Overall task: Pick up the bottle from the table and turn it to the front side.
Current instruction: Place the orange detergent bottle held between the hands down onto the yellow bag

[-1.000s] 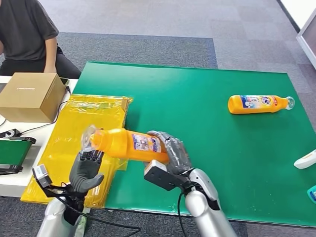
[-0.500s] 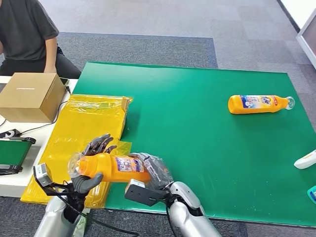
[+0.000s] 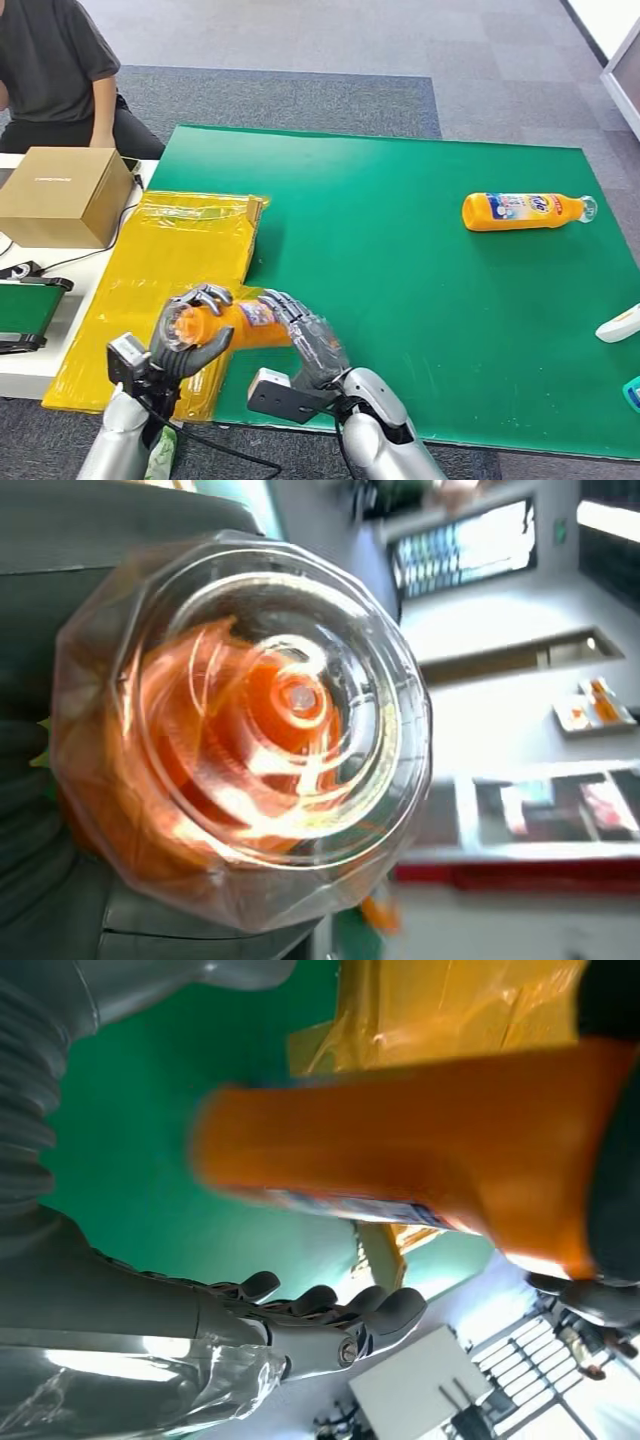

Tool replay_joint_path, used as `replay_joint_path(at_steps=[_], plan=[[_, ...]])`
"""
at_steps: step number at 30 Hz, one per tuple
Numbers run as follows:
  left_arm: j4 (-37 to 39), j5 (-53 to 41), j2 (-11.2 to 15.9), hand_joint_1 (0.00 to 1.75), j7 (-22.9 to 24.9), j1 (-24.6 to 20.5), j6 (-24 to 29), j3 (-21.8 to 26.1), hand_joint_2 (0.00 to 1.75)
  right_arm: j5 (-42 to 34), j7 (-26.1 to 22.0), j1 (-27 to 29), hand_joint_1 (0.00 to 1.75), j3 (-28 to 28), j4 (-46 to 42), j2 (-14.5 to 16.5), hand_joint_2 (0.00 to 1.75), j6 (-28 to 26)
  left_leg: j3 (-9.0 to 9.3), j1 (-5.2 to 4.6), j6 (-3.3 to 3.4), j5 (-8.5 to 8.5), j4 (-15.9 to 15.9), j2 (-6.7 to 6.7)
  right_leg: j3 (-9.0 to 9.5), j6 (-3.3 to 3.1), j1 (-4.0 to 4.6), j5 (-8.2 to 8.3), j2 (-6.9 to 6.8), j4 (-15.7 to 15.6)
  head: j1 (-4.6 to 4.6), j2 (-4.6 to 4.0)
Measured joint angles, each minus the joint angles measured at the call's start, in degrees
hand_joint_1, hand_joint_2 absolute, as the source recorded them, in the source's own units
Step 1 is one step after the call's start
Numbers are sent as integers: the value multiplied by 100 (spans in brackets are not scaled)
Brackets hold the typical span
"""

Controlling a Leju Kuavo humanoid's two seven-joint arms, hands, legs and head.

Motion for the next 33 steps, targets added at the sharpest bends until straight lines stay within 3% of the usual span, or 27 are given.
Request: replay_joint_path(at_steps=[2,8,12,15,19,27,28,31,32,33], plan=[[-343,-1026,-101,175,95,20,886,-25,175,106,114,134,0,-118,-264,-24,175,4,3,-1,-3,-4,0,0,0,0,0,2,3,0,0,0],[-1260,-3170,-291,175,425,174,2814,-36,175,373,296,425,0,-496,-827,-49,175,92,0,1,-3,7,0,2,-7,-1,1,8,5,0,-1,0],[-1781,-4656,-327,175,948,184,3776,-73,175,425,346,529,0,-641,-1076,-51,175,146,0,1,-3,6,0,2,-7,0,0,7,5,0,-2,0],[-1904,-5764,-303,173,1757,163,3811,-179,175,424,390,598,0,-736,-1232,-53,175,165,-1,1,-1,4,0,2,-8,1,0,4,4,-1,-2,1],[-1651,-6522,-200,175,2803,2,3131,-329,175,447,315,749,0,-915,-1387,-53,175,214,-1,0,0,3,0,2,-9,1,-1,4,5,-1,-2,0],[-595,-6516,62,168,3017,-333,2808,-371,175,398,111,862,0,-1087,-1455,-51,175,344,-2,0,-1,4,0,3,-9,2,-1,5,5,0,-1,0],[-478,-6516,84,146,3020,-369,2766,-370,175,381,91,863,0,-1092,-1453,-51,175,363,-2,0,-1,3,0,3,-8,2,-1,5,5,0,-1,0],[6,-6509,135,26,3020,-547,2674,-365,175,310,17,860,0,-1092,-1425,-49,175,424,-3,0,-1,3,0,2,-8,2,-1,5,4,0,-2,0],[195,-6476,149,4,2983,-619,2665,-363,175,285,-9,857,0,-1088,-1406,-47,175,437,-4,0,-1,3,0,2,-7,2,-1,5,5,0,-2,1],[383,-6414,162,0,2912,-687,2654,-361,175,261,-36,853,0,-1084,-1382,-47,175,444,-4,0,-1,3,0,2,-7,2,-1,5,5,0,-2,0]])
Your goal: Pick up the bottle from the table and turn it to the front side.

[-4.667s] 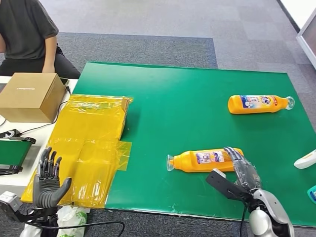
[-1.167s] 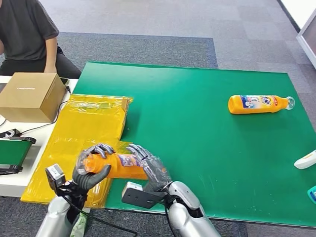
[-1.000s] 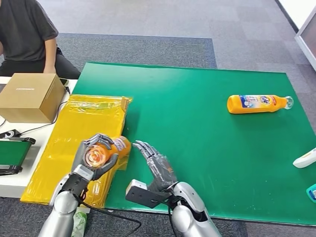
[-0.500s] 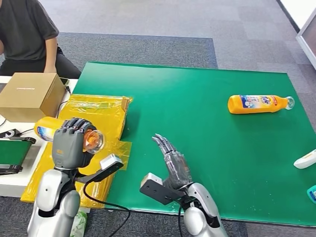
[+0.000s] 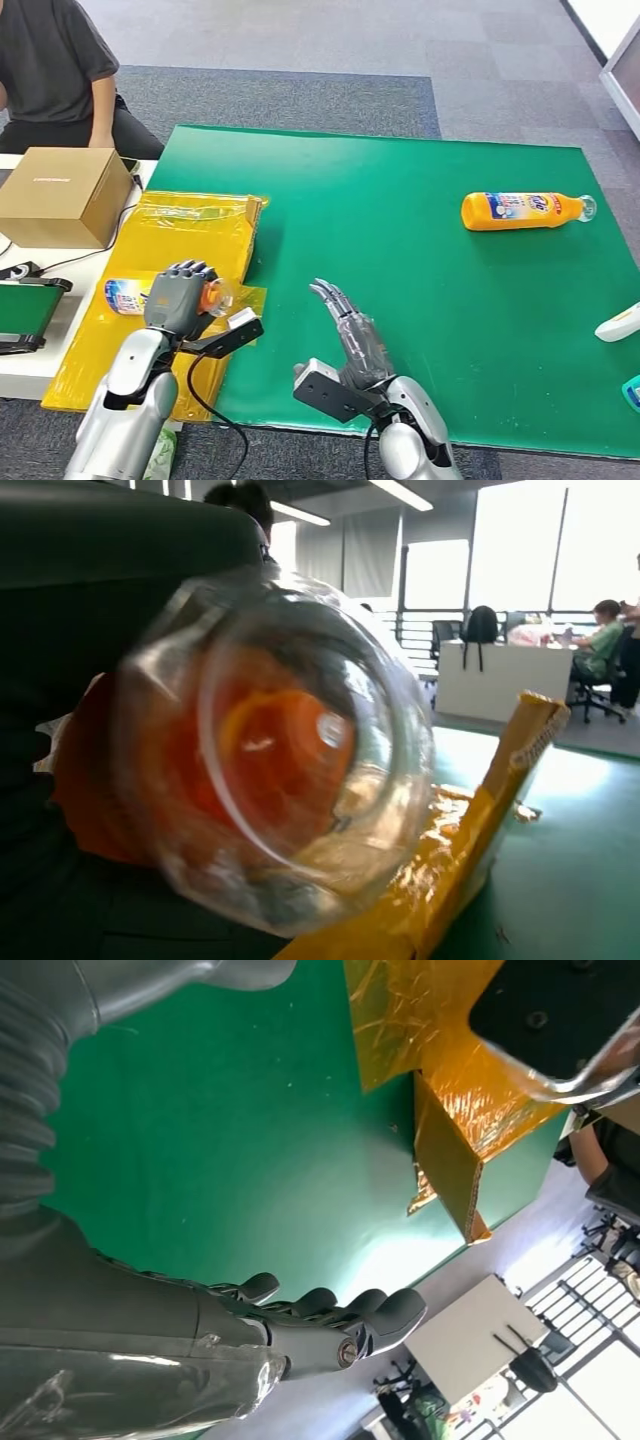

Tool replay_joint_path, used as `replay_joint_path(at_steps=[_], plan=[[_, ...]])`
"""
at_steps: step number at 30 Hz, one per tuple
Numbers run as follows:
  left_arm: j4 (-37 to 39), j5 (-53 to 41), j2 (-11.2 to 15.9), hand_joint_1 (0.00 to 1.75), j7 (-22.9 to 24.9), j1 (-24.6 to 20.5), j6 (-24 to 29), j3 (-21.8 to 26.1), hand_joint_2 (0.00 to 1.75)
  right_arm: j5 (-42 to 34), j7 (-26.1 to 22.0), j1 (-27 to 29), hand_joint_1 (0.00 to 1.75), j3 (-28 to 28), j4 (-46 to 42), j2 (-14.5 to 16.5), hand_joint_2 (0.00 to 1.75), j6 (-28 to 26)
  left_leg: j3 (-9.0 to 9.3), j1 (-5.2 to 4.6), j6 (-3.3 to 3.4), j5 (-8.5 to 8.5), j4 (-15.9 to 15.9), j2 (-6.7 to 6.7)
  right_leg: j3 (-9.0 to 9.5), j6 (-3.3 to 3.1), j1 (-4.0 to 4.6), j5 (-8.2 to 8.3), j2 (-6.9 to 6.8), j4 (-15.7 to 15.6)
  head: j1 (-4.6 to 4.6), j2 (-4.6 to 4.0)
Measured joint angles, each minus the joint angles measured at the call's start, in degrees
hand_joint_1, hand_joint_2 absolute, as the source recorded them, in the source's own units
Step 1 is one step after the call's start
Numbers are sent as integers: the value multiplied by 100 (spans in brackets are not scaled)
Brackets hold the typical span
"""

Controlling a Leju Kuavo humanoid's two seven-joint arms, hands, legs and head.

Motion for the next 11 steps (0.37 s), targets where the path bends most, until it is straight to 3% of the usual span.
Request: replay_joint_path(at_steps=[4,8,11], plan=[[586,354,47,0,-337,-154,-92,1,175,-74,-69,-14,0,8,103,0,175,1,0,0,0,0,0,0,1,0,0,0,1,0,0,1],[812,1227,72,0,-656,-145,-334,59,0,-104,-79,-18,0,6,168,0,175,0,-2,0,0,0,0,0,2,0,0,0,-1,1,0,-1],[792,2360,69,0,-1105,-65,-696,200,0,-149,-99,-16,0,6,189,0,175,-5,-3,0,-2,-1,0,0,2,-1,1,-1,1,1,0,-1]])
